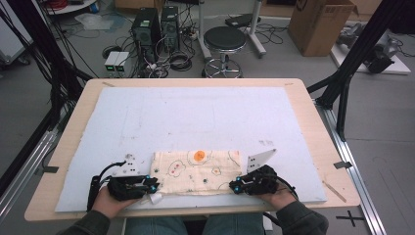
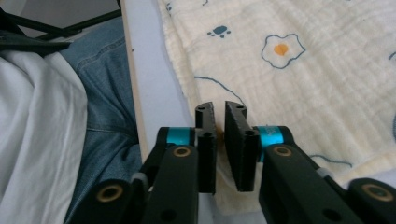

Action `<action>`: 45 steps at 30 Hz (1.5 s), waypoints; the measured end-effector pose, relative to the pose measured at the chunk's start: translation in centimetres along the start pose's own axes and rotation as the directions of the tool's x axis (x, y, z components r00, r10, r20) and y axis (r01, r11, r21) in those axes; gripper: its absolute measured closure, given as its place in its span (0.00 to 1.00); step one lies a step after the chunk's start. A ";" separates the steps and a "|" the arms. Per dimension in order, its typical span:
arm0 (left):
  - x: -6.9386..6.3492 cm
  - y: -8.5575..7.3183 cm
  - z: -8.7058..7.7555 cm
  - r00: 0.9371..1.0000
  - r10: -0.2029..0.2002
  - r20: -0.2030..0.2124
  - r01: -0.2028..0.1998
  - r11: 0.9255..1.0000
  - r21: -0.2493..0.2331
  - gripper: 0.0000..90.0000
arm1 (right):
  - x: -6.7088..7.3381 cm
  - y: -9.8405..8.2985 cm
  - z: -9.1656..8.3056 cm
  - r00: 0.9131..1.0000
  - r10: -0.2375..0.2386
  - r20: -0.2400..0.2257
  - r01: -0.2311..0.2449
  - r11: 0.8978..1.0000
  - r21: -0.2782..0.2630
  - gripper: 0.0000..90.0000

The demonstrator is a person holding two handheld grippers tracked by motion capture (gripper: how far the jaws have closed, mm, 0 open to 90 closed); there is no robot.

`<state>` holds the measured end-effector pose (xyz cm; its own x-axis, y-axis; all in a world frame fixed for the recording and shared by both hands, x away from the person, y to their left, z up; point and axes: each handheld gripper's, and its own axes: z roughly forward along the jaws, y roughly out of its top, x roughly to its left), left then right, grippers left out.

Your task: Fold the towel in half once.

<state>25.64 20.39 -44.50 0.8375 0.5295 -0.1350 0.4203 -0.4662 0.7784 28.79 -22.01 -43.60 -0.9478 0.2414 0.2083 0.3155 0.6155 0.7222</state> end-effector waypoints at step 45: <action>-0.6 0.1 0.0 0.998 0.057 -0.001 -0.057 0.998 0.013 0.74 | -0.4 -0.6 0.1 0.998 0.013 0.056 -0.013 1.000 0.007 0.80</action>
<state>25.21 20.00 -44.38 0.8598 0.5027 -0.0899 0.3765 -0.5051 0.7766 28.99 -22.39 -44.17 -0.9395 0.2911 0.1805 0.3285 0.6173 0.7149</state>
